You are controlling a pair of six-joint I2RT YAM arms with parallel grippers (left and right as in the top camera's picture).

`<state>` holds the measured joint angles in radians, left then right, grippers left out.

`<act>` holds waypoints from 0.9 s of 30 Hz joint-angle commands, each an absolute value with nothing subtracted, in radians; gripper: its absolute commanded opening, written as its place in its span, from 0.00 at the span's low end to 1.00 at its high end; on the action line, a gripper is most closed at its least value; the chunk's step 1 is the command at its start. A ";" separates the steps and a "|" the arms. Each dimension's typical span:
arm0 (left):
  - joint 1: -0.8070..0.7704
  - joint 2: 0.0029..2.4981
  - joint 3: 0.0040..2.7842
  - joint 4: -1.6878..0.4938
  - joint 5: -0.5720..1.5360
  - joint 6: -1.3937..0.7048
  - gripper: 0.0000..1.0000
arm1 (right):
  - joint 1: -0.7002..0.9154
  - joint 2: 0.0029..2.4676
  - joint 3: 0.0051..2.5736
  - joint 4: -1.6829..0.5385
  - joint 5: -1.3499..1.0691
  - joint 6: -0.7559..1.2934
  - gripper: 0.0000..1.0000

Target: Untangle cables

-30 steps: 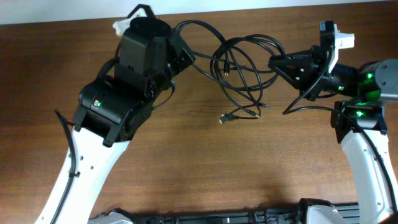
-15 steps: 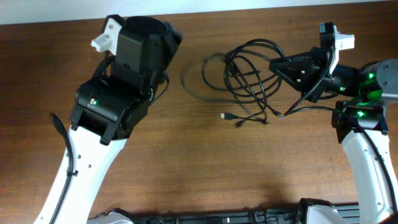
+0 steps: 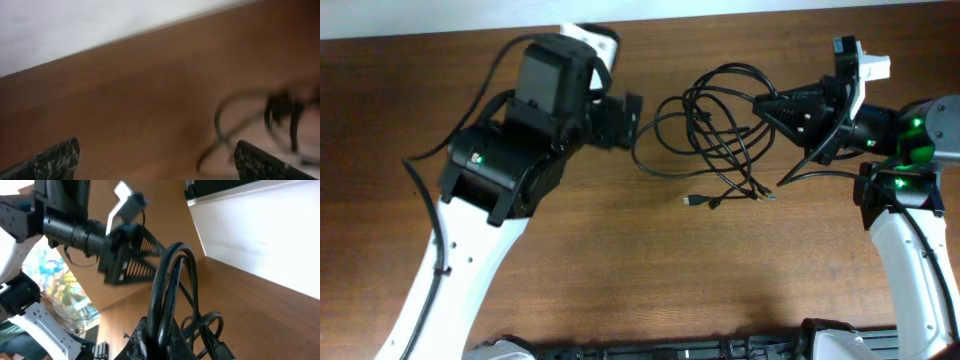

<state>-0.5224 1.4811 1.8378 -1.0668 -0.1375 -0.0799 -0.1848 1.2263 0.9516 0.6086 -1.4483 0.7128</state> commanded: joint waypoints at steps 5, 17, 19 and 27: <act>-0.521 1.538 1.847 -1.135 0.056 0.231 0.99 | -0.193 1.219 0.960 0.922 -1.386 0.918 0.04; -0.521 1.635 1.847 -1.121 0.109 0.230 0.00 | -0.193 1.219 0.960 0.984 -1.376 1.008 0.04; -0.521 1.635 1.847 -1.112 0.109 0.229 0.00 | -0.193 1.219 0.960 0.985 -1.376 1.012 0.04; -0.521 1.634 1.847 -1.071 -0.234 -0.086 0.00 | -0.193 1.219 0.960 0.984 -1.376 1.030 0.04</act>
